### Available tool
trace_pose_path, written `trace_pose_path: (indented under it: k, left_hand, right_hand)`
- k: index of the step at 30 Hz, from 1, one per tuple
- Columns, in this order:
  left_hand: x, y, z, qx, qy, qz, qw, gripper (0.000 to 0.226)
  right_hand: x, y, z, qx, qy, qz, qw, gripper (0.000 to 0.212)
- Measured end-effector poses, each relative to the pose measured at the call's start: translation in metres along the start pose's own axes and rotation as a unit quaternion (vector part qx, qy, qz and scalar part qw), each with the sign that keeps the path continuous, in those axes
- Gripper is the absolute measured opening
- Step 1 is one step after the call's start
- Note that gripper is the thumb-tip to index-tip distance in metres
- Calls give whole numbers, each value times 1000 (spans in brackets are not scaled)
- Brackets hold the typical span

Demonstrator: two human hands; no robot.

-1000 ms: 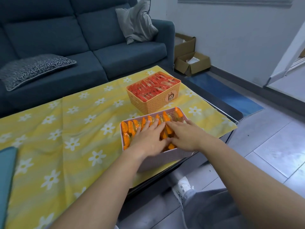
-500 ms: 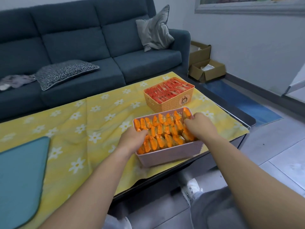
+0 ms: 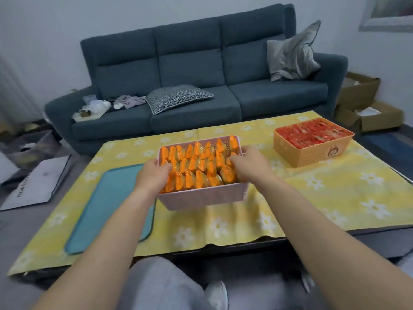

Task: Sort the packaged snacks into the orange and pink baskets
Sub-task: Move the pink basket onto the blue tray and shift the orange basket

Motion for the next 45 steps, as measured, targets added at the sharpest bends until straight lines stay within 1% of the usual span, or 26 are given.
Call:
trace_pose_path:
  k: [3,6,8,10,13,15,18,20,22,24,26,29,30,32,34,35,37,40,42,45]
  left_hand:
    - [-61,29,19,-37,-47,-6,998,14]
    - [-113,57,34,-78,-77,-52,993,12]
    - [-142,76,45,-118,-102,-116,981,13]
    - [-173,98,59,-150,-130,-168,966,9]
    - [-205,128,83,-172,-157,-190,954,10]
    - [-216,142,99,-173,-176,-189,950,12]
    - [-228,160,123,-165,-199,-194,946,18]
    - [-232,170,142,-151,-201,-203,947,17]
    - [-232,178,157,-134,-192,-209,950,9]
    - [-228,189,175,-122,-180,-207,954,8]
    - [-219,185,181,-97,-157,-191,964,6]
    - [-207,186,195,-84,-125,-167,974,11]
    - [-206,187,199,-88,-115,-154,977,17]
    - [-202,184,203,-91,-91,-105,986,38]
    - [-200,175,198,-66,-95,-25,993,56]
    - [-198,167,194,-40,-104,10,994,58]
    - [-188,154,179,2,-110,59,992,57]
    - [-159,132,154,25,-83,100,991,54]
    - [-134,117,139,33,-66,107,992,53]
    - [-90,79,112,54,-28,109,992,52]
  right_hand:
    - [46,48,1,-24,48,22,998,25]
    - [95,87,4,-31,94,29,995,26]
    - [125,106,10,-29,114,26,993,23]
    - [160,128,18,-29,137,28,990,24]
    - [206,152,31,-26,169,40,984,24]
    - [229,161,40,-24,185,49,981,20]
    - [261,171,52,-32,211,56,975,8]
    - [282,174,64,-34,217,58,974,12]
    - [294,172,76,-28,210,56,976,20]
    - [305,168,90,-23,198,57,978,18]
    - [307,162,100,-18,180,65,981,16]
    - [308,159,113,-16,159,77,984,24]
    - [306,159,114,-16,153,78,985,24]
    - [302,159,115,-21,153,70,986,30]
    - [294,156,111,-33,152,45,987,46]
    - [289,154,110,-41,146,25,988,55]
    - [274,146,107,-54,129,-18,990,64]
    - [241,130,100,-56,119,-55,990,64]
    - [215,119,95,-57,117,-71,989,62]
    - [157,93,85,-49,98,-80,991,61]
Point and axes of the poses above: each hand's wrist, its own z-axis towards the middle knuckle, its own x-axis out of the palm, y = z × x, the point moved 5 cm from there along z, towards the middle knuckle, and after that the axes turned 12 degrees about -z, right-handed, at the moved point
